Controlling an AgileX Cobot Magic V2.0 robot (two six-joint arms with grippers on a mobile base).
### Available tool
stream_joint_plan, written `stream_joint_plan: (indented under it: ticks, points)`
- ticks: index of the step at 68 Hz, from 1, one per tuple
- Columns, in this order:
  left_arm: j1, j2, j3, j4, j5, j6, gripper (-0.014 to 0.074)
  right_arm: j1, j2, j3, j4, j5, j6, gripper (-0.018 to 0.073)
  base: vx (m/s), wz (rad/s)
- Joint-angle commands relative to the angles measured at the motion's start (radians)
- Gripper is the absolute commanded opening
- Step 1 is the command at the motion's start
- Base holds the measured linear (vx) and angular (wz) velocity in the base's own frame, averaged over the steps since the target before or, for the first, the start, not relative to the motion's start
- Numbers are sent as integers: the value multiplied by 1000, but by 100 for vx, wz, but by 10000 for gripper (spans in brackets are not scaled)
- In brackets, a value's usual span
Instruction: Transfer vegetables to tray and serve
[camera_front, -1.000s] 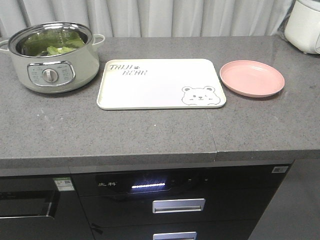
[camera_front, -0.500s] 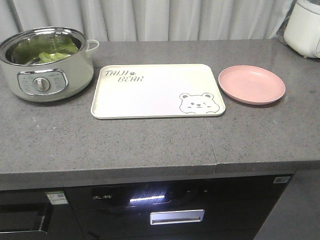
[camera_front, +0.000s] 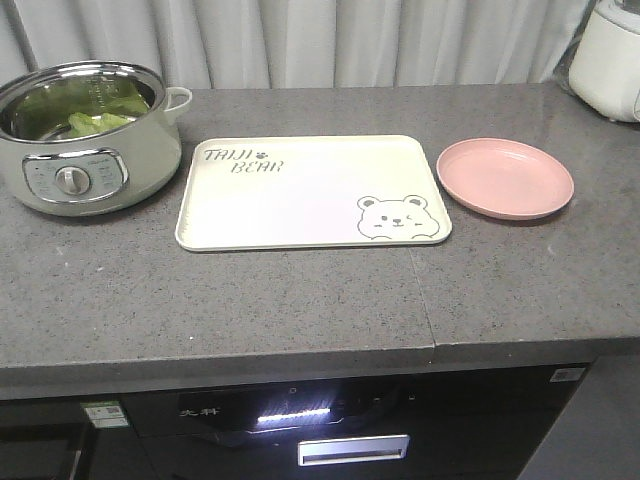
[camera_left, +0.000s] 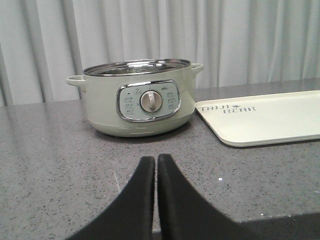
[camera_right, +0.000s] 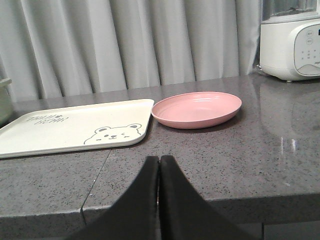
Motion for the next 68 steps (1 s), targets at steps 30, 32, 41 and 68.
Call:
stream_joint_plan:
  ticks: [30,32,41,68]
  points:
    - [0,-14,27,-5,-76,-5,-6,2,-6,16,-3,-76,-4,-6,3,0]
    - [0,-14,27,-5,-76,-5,-6,2,-6,16,-3,-76,-4,-6,3,0]
    - [0,-14,27,-5,-76,-5,-6,2,-6,16,-3,-76,-4,-6,3,0]
    - [0,-14,27,-5,-76,-5,-6,2,-6,16,-3,-76,-4,-6,3,0]
